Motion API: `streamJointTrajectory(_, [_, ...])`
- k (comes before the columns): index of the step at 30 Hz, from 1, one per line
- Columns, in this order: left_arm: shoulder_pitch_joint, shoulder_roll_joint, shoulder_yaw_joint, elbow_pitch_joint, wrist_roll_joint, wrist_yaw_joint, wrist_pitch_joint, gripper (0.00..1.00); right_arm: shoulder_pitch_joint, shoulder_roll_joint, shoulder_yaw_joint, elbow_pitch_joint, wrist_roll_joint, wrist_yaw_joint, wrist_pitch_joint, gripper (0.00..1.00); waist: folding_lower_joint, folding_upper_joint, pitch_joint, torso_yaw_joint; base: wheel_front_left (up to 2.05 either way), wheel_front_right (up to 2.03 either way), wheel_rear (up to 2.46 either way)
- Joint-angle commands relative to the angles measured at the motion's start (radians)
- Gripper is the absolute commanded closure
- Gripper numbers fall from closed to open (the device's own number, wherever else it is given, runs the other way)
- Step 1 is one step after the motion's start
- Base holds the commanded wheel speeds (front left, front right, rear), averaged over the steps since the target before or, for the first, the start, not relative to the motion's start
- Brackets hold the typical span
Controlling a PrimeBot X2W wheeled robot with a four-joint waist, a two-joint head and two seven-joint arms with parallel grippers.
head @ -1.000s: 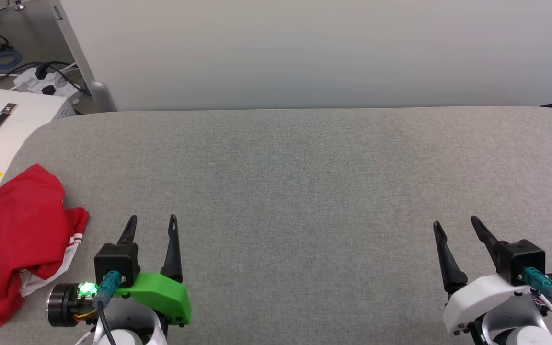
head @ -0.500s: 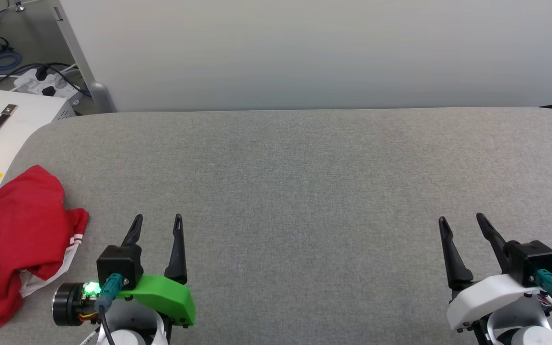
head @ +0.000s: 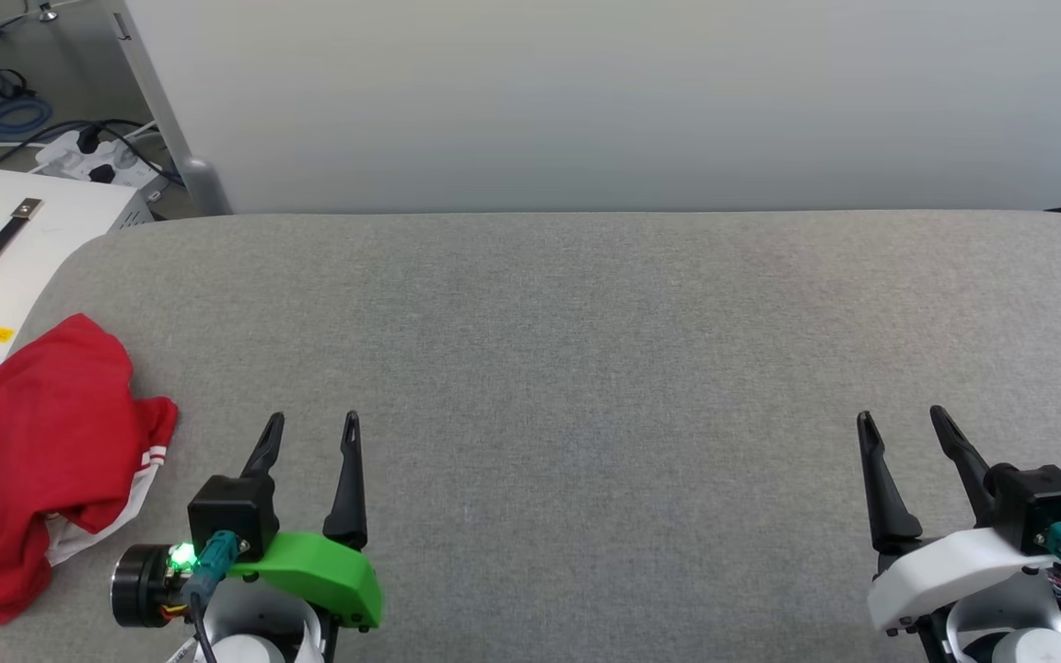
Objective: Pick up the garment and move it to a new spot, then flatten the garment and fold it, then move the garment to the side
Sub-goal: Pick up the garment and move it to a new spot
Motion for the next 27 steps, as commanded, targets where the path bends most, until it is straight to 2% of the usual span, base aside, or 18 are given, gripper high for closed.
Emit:
streamJointTrajectory(1, [-0.018,-0.002,-0.003,0.004,-0.009,-0.006,-0.011,0.00,0.012,-0.001,-0.002,-0.007,0.012,0.000,-0.009,0.00,-0.0001,-0.0001,0.001,0.006,0.00,0.00,0.00])
streamJointTrajectory(12, [-0.028,-0.002,-0.002,0.012,-0.026,-0.011,-0.034,0.00,0.017,-0.001,0.018,-0.031,0.012,0.000,-0.014,0.00,-0.0001,-0.0001,0.003,0.083,0.00,0.00,0.00])
streamJointTrajectory(27, [-0.033,-0.003,0.028,0.021,-0.033,-0.020,-0.065,0.00,0.016,-0.001,0.049,-0.058,-0.009,-0.001,-0.019,0.00,-0.0001,-0.0001,0.010,0.253,0.00,0.00,0.00])
